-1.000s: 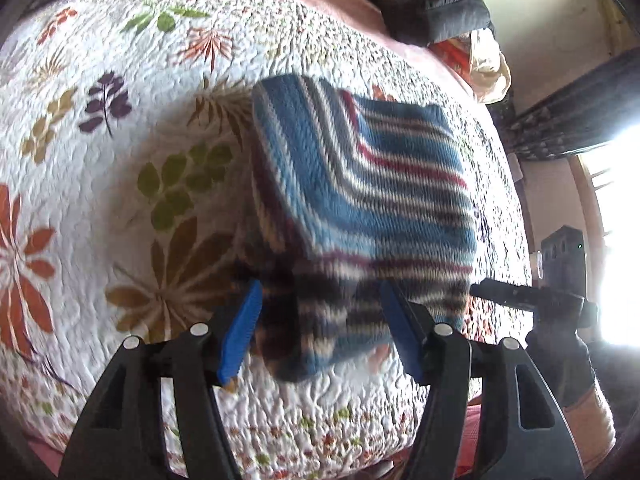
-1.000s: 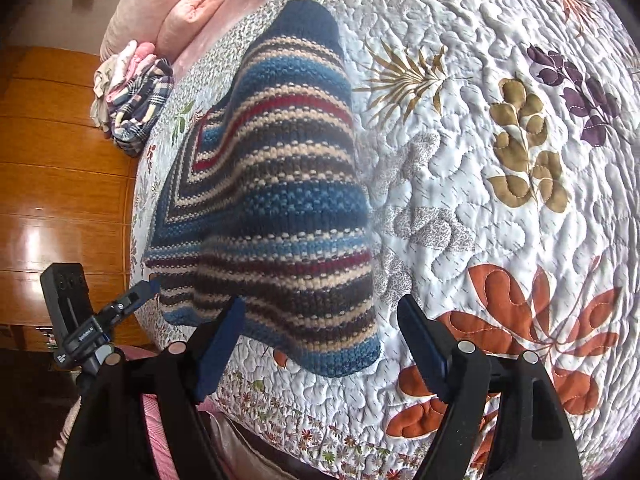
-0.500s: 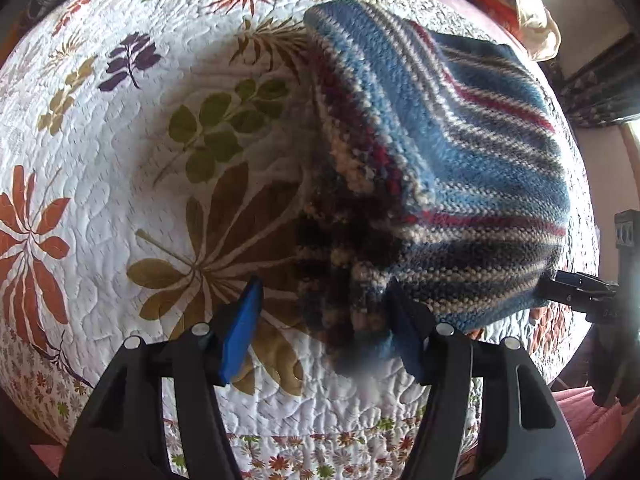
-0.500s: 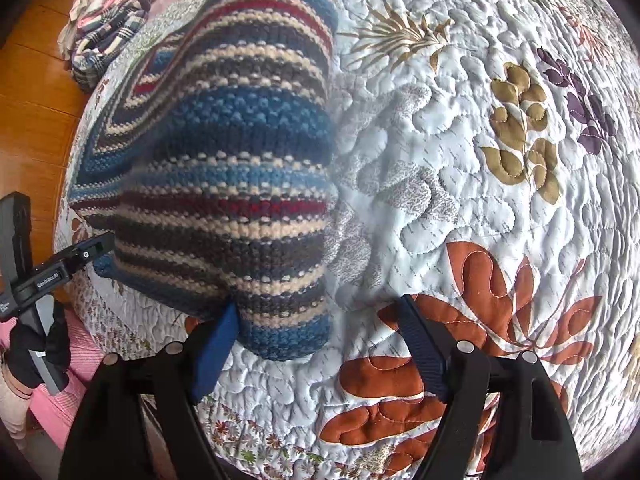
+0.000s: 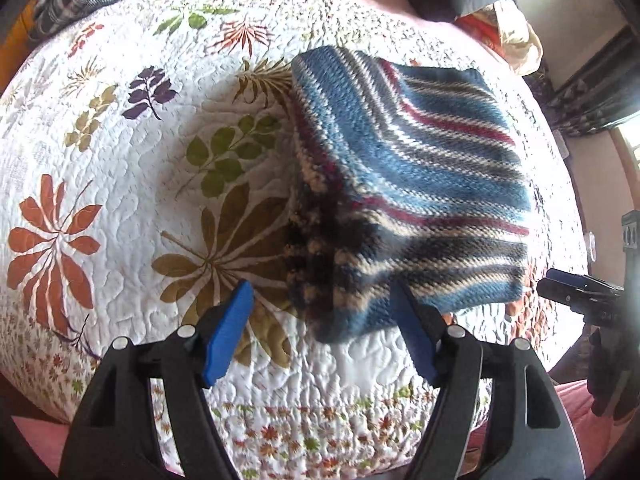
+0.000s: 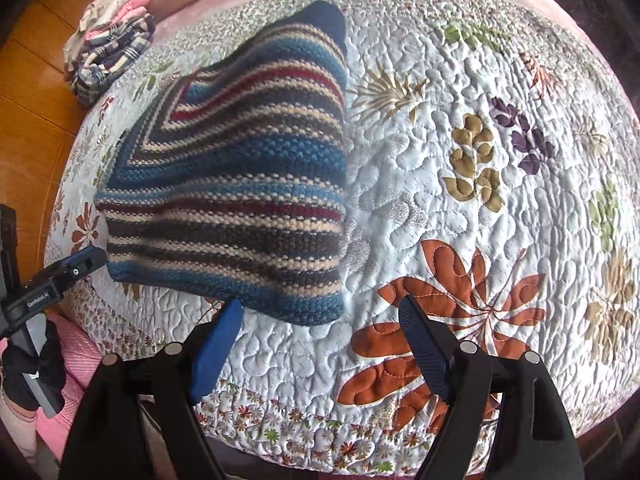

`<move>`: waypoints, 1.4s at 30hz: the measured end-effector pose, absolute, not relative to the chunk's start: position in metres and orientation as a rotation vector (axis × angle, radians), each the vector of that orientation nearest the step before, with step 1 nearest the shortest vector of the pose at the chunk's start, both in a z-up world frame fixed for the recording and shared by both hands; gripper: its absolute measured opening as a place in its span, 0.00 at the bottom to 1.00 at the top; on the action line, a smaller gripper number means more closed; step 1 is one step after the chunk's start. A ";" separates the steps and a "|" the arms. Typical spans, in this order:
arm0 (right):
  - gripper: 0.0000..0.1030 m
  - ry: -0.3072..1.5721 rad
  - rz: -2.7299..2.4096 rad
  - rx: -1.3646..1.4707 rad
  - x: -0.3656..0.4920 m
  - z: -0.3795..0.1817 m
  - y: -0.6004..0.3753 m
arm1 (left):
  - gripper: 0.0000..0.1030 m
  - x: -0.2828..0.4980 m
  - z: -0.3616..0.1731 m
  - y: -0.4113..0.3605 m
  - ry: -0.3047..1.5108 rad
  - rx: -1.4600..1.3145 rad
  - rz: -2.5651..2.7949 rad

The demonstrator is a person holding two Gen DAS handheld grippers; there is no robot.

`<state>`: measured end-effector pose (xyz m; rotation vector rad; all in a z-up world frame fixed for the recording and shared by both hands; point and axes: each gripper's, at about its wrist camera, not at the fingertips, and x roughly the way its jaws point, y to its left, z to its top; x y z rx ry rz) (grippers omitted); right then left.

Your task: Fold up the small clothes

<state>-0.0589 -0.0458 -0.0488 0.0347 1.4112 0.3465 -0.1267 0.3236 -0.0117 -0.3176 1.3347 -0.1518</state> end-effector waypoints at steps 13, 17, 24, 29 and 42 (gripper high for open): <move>0.89 1.266 0.238 -0.082 -0.125 -0.010 -0.034 | 0.88 -0.180 0.028 0.320 1.279 -0.193 -0.014; 0.91 1.224 0.214 -0.083 -0.145 -0.002 -0.031 | 0.90 -0.195 0.034 0.320 1.272 -0.157 0.013; 0.96 1.197 0.196 -0.108 -0.173 0.004 -0.016 | 0.90 -0.216 0.044 0.319 1.244 -0.134 0.030; 0.96 1.175 0.162 -0.122 -0.184 0.009 -0.011 | 0.90 -0.230 0.049 0.317 1.235 -0.120 0.039; 0.96 1.148 0.110 -0.123 -0.193 0.016 -0.005 | 0.90 -0.249 0.064 0.311 1.206 -0.089 0.062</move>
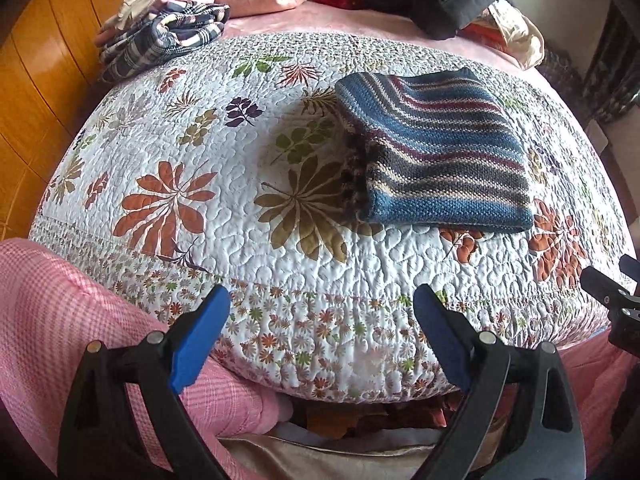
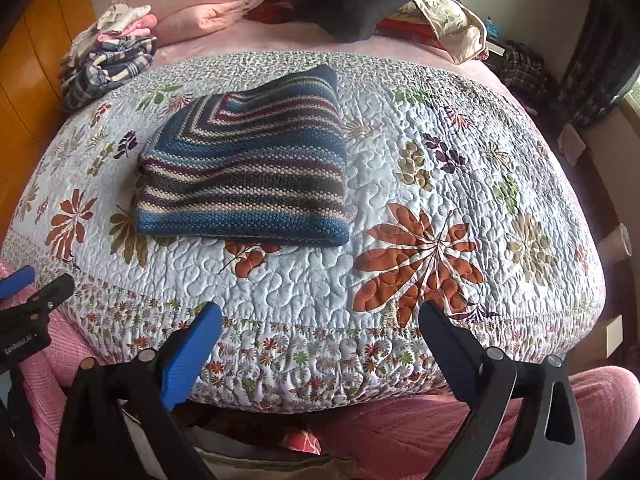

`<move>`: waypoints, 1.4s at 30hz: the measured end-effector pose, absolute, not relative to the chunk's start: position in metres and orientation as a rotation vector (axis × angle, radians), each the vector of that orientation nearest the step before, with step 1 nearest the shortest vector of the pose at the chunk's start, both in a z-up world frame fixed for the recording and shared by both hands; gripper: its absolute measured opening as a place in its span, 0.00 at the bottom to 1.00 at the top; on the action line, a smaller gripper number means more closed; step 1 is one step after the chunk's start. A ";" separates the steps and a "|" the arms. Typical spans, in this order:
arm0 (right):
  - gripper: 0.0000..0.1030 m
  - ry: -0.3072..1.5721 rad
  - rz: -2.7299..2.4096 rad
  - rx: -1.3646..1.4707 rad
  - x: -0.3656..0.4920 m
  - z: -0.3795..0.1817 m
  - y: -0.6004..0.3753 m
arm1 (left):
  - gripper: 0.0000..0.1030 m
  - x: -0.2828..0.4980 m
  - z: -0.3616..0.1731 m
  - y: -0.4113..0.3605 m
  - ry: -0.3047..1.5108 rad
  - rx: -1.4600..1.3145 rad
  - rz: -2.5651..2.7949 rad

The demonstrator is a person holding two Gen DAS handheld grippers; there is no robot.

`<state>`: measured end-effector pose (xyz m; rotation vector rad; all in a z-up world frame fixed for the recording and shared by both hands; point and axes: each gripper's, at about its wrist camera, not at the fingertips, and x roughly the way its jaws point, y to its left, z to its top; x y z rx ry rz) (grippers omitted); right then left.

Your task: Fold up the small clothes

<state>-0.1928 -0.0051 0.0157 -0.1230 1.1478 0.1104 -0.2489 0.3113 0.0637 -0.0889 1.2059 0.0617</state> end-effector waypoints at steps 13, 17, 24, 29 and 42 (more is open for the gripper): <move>0.96 1.091 0.114 -0.099 -0.196 0.030 -0.005 | 0.90 -0.254 0.079 0.304 1.156 -0.050 0.081; 0.96 1.082 0.125 -0.078 -0.195 0.033 -0.007 | 0.90 -0.252 0.081 0.301 1.149 -0.032 0.081; 0.96 1.075 0.137 -0.057 -0.193 0.036 -0.009 | 0.90 -0.249 0.078 0.294 1.154 -0.009 0.081; 0.96 1.074 0.136 -0.065 -0.190 0.035 -0.007 | 0.90 -0.245 0.078 0.290 1.155 -0.003 0.078; 0.96 1.094 0.123 -0.052 -0.185 0.031 -0.011 | 0.90 -0.240 0.083 0.283 1.151 0.007 0.070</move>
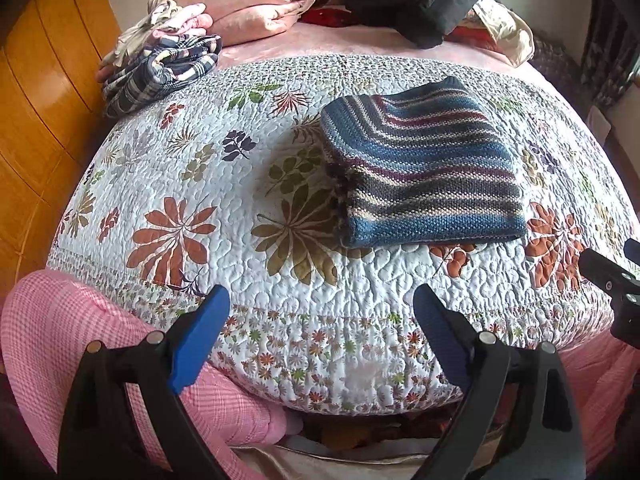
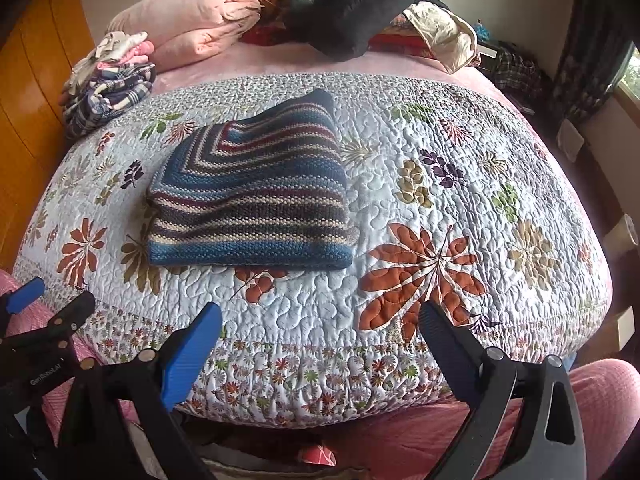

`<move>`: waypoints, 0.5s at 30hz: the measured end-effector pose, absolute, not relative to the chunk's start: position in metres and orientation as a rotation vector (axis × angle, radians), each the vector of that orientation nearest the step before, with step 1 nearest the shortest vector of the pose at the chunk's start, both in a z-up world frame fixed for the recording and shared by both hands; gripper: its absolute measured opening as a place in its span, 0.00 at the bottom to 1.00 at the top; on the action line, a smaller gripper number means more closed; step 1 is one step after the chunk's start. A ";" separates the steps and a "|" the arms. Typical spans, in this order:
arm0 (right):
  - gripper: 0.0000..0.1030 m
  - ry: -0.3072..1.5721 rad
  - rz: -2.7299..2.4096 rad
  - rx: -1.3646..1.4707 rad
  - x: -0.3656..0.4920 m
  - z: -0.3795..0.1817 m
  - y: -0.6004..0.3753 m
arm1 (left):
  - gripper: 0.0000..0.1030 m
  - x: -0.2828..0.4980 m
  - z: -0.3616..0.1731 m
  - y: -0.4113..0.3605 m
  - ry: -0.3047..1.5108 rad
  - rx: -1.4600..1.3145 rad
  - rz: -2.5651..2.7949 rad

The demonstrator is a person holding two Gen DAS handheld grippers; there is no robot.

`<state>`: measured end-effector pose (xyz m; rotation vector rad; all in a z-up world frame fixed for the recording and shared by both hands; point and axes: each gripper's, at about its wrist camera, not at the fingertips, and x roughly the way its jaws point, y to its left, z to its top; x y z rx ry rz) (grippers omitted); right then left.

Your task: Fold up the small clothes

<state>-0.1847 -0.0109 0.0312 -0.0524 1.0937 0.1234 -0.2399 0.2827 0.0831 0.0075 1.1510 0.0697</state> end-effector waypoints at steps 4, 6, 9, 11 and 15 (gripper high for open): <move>0.96 1.093 0.123 -0.051 -0.184 0.031 -0.012 | 0.90 -0.240 0.083 0.282 1.153 0.009 0.069; 0.96 1.094 0.123 -0.052 -0.184 0.031 -0.012 | 0.90 -0.240 0.082 0.281 1.156 0.009 0.069; 0.96 1.087 0.116 -0.059 -0.184 0.031 -0.012 | 0.90 -0.240 0.081 0.281 1.156 0.011 0.069; 0.96 1.078 0.110 -0.061 -0.184 0.032 -0.013 | 0.90 -0.240 0.081 0.280 1.154 0.015 0.069; 0.96 1.061 0.100 -0.064 -0.184 0.034 -0.014 | 0.90 -0.240 0.079 0.280 1.158 0.015 0.065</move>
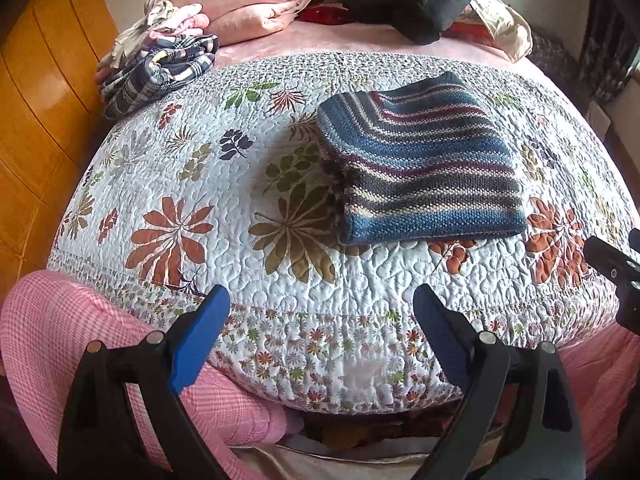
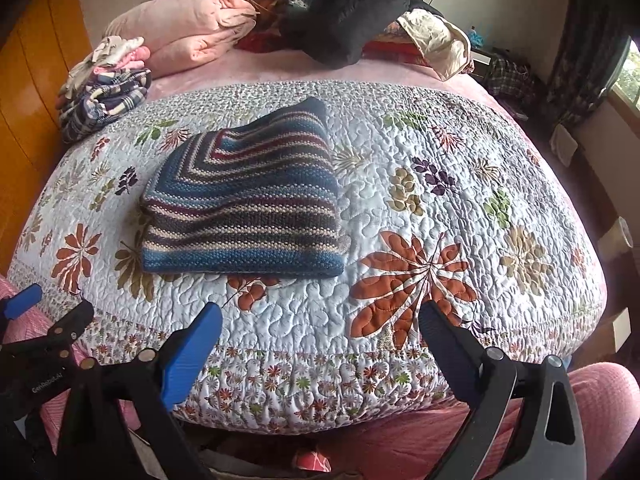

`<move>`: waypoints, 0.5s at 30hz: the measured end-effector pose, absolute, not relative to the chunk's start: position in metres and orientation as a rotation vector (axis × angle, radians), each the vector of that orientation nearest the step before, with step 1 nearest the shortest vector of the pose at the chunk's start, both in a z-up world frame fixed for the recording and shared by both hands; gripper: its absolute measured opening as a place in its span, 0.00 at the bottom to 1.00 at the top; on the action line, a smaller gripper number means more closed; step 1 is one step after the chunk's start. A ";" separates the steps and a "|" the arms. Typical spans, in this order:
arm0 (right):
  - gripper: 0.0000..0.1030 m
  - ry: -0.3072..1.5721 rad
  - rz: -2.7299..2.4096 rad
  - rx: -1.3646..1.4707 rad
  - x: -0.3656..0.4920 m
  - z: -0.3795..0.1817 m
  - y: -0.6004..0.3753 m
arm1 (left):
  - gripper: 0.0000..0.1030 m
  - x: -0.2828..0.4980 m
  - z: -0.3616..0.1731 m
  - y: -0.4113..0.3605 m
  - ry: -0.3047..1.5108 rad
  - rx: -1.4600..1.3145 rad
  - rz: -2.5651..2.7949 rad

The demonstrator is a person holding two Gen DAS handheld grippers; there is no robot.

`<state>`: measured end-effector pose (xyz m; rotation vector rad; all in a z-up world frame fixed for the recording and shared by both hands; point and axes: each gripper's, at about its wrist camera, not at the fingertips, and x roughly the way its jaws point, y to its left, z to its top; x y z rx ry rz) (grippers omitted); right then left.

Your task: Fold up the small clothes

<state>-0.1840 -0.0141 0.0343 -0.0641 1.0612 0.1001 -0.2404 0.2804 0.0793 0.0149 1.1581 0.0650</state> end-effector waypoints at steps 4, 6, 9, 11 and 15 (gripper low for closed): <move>0.96 1.065 0.102 -0.062 -0.184 0.034 -0.015 | 0.90 -0.240 0.079 0.281 1.157 0.014 0.064; 0.96 1.066 0.101 -0.061 -0.184 0.034 -0.015 | 0.90 -0.240 0.080 0.280 1.156 0.013 0.064; 0.96 1.068 0.097 -0.058 -0.183 0.033 -0.015 | 0.90 -0.240 0.080 0.280 1.156 0.012 0.065; 0.96 1.072 0.097 -0.057 -0.183 0.033 -0.015 | 0.90 -0.240 0.080 0.281 1.156 0.013 0.065; 0.96 1.077 0.090 -0.060 -0.183 0.032 -0.015 | 0.90 -0.240 0.080 0.281 1.154 0.011 0.066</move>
